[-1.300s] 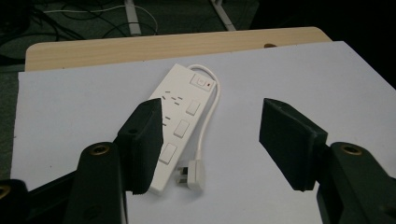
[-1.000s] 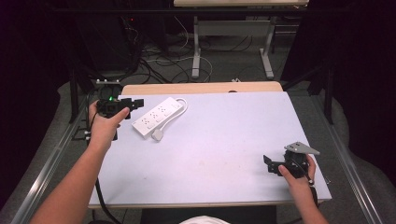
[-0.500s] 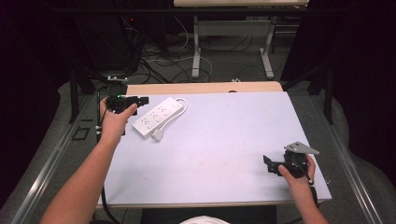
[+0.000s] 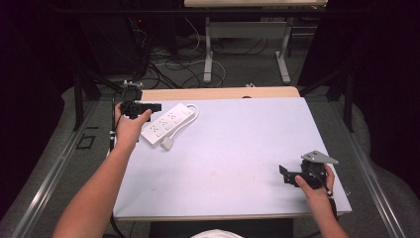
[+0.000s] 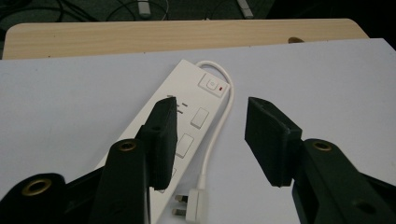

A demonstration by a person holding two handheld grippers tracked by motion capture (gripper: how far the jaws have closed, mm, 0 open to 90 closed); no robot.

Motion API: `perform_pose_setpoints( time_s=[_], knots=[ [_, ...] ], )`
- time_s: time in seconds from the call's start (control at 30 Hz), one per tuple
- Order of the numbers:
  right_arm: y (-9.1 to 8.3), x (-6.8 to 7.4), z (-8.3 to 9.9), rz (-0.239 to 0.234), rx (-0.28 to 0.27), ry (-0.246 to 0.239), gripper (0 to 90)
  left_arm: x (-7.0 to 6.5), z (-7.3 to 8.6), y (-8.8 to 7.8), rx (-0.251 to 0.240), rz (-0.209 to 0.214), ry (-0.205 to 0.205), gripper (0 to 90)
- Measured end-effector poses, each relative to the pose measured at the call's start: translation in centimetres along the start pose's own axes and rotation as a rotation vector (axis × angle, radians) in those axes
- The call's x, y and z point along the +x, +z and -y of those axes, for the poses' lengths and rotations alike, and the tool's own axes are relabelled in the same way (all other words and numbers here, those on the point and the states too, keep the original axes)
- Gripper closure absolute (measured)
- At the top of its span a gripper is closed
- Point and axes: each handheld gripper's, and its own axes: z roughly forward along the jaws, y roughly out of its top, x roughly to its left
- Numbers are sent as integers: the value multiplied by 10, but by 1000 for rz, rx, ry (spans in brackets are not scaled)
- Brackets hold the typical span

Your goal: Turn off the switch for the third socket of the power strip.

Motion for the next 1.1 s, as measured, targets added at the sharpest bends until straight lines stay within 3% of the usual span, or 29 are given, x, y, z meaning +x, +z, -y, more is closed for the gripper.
perform_pose_setpoints(
  time_s=[0.67, 0.83, 0.93, 1.1],
  knots=[
    [1, 0, 1, -11, -1, 1, 7, -2, 2, 34, 81, -47, -20, 642],
    [1, 0, 1, -8, 1, -2, 9, -3, 2, 42, 125, -67, 0, 682],
    [2, 0, 1, -2, -19, 1, 10, -5, 4, 47, 130, -86, 4, 715],
    [2, 0, 1, -13, 1, -2, 13, -5, 5, 52, 151, -100, 5, 770]
  ],
)
